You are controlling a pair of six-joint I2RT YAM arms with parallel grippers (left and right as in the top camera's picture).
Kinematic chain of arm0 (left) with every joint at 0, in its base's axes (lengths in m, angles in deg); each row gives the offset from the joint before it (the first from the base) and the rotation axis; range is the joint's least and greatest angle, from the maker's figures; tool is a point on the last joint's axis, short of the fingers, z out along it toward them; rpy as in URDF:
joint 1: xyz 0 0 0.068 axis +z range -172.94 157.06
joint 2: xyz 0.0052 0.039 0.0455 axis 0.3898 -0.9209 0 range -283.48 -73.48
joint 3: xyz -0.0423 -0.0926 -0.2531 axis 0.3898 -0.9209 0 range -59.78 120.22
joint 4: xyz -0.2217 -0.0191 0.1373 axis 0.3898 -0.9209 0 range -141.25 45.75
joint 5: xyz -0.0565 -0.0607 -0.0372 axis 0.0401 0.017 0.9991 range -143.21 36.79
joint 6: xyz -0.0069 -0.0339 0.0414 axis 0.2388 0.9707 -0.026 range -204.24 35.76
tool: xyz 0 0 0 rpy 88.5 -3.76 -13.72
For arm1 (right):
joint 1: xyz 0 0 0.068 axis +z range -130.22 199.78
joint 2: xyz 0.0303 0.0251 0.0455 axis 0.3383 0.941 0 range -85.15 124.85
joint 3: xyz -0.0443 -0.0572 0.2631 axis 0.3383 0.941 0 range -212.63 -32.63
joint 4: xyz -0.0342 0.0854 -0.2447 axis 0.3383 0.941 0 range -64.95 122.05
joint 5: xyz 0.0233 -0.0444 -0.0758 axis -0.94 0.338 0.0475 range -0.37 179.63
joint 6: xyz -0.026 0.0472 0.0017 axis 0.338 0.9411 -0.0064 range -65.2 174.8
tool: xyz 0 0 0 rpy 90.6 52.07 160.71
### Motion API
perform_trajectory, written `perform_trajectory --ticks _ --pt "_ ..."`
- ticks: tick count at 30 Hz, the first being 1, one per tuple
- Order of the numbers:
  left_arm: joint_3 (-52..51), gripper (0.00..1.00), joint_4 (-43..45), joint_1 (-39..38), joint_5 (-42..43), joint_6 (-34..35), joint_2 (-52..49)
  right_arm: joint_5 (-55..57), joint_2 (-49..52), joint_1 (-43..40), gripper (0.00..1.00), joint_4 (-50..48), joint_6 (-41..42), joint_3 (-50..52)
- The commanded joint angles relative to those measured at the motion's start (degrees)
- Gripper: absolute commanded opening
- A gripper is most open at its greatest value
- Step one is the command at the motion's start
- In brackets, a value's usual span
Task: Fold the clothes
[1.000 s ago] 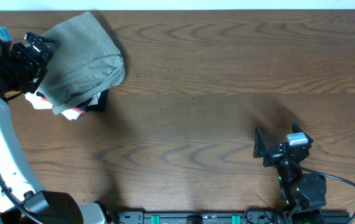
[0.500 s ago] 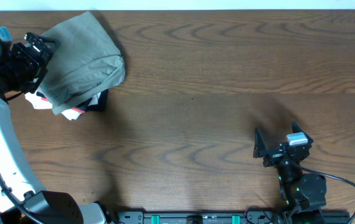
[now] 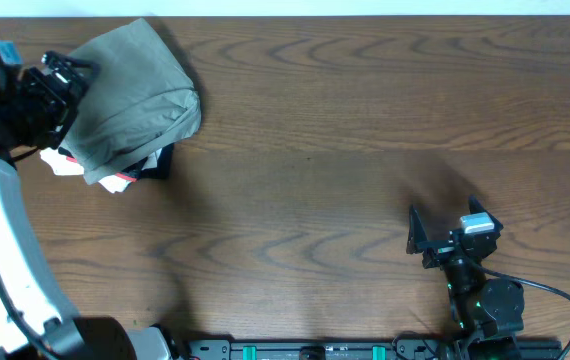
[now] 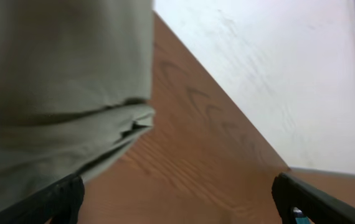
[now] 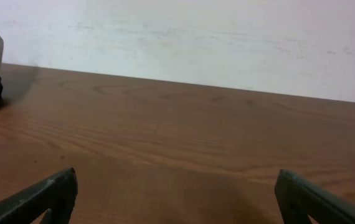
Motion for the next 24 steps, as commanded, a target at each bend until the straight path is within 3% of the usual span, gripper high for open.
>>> perform_trajectory --ticks 1,8,11,17,24 --pt "-0.3 0.98 -0.1 -5.3 0.2 -0.2 8.3 -0.4 -0.2 -0.5 0.99 0.2 -0.6 0.1" --pt "-3.7 0.98 0.7 -23.1 -0.5 -0.8 20.7 -0.4 -0.2 -0.5 0.99 0.2 -0.6 0.1" --pt "-6.3 0.98 0.5 -28.0 -3.9 -5.9 26.1 -0.4 -0.2 -0.5 0.99 0.2 -0.6 0.1" --pt "-18.1 0.98 0.9 -29.5 -9.0 -7.1 38.7 -0.4 -0.2 -0.5 0.99 0.2 -0.6 0.1" --pt "-40.7 0.98 3.8 -29.5 -24.4 -7.1 54.5 -0.4 -0.2 -0.5 0.99 0.2 -0.6 0.1"
